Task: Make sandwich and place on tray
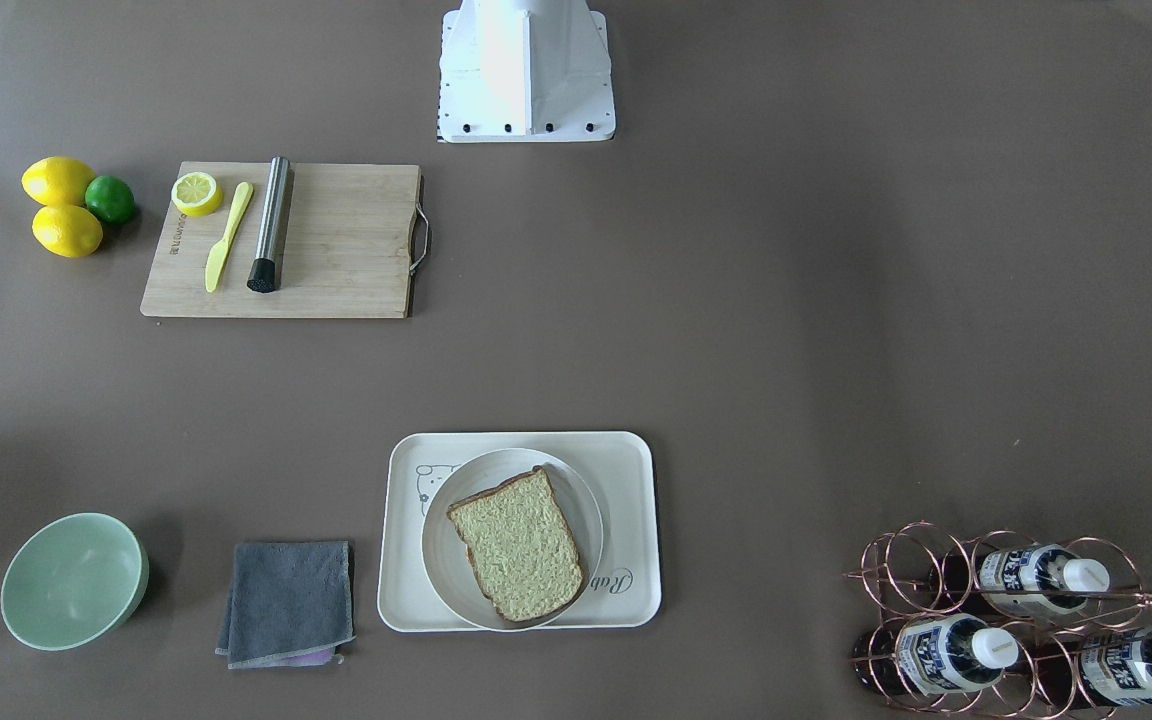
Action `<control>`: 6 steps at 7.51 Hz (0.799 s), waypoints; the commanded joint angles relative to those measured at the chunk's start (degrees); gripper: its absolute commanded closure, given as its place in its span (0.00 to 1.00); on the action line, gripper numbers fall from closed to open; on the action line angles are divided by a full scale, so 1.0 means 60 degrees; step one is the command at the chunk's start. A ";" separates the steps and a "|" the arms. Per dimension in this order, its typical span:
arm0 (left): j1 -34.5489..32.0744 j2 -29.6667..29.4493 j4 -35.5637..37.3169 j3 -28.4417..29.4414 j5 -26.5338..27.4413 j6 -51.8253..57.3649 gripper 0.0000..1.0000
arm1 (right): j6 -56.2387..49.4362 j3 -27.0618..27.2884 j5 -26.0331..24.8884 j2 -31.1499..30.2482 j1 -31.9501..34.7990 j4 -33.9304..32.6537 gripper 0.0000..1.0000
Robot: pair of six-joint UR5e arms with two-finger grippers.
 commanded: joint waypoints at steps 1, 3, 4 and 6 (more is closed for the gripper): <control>-0.0963 0.0066 0.1276 -0.0013 -0.0303 0.1703 0.02 | 0.0131 -0.0007 -0.0047 -0.0004 -0.0239 0.0000 0.00; -0.1127 -0.0109 0.2726 -0.0144 -0.0262 0.2733 0.02 | 0.0699 0.0022 -0.0222 -0.0004 -0.0342 0.0203 0.00; -0.1142 -0.0241 0.3268 -0.0246 -0.0204 0.2764 0.02 | 0.0847 -0.0035 -0.0557 -0.0076 -0.0459 0.0524 0.00; -0.1186 -0.0227 0.3303 -0.0335 -0.0203 0.2867 0.02 | 0.1025 -0.0138 -0.0604 -0.0033 -0.0548 0.0556 0.00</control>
